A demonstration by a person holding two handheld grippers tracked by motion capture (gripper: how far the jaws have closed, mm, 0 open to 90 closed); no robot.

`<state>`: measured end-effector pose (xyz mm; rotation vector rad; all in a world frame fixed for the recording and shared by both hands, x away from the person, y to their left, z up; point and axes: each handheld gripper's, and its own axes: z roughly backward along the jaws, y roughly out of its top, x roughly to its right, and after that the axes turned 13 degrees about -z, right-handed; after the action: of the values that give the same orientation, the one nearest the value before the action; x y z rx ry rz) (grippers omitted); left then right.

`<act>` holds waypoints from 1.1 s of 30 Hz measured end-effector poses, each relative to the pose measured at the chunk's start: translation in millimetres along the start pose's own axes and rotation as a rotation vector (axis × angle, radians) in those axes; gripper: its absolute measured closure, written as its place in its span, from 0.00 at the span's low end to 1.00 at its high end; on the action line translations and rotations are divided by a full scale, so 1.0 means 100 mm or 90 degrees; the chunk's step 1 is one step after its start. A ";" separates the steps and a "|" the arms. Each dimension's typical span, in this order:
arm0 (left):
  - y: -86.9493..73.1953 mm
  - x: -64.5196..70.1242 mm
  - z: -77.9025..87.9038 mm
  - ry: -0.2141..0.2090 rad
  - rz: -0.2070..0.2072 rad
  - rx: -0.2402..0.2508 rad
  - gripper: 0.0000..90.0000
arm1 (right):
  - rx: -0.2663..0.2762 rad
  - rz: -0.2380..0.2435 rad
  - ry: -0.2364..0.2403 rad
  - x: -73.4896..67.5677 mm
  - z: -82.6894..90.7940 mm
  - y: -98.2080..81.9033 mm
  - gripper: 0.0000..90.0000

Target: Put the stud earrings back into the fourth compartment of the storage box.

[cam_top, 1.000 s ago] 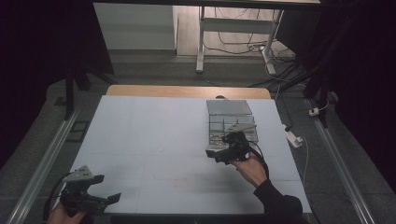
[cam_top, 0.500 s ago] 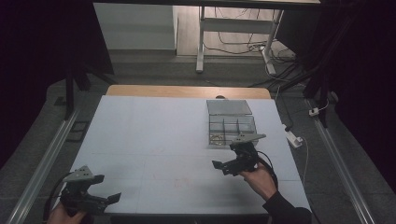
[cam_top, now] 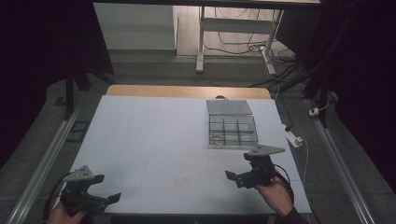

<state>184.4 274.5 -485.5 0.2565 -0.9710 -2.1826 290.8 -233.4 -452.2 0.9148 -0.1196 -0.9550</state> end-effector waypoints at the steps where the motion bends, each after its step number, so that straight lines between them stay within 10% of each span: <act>1: 0.00 0.00 0.00 0.000 0.000 0.000 0.01 | 0.001 -0.001 -0.001 0.01 0.03 -0.02 0.00; 33: 0.00 -0.01 0.00 0.001 0.003 0.002 0.01 | 0.048 -0.068 -0.098 0.24 0.76 -0.52 0.00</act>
<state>184.9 275.1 -485.4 0.2578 -0.9736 -2.1764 236.1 -311.6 -448.5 0.9231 -0.2413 -1.1263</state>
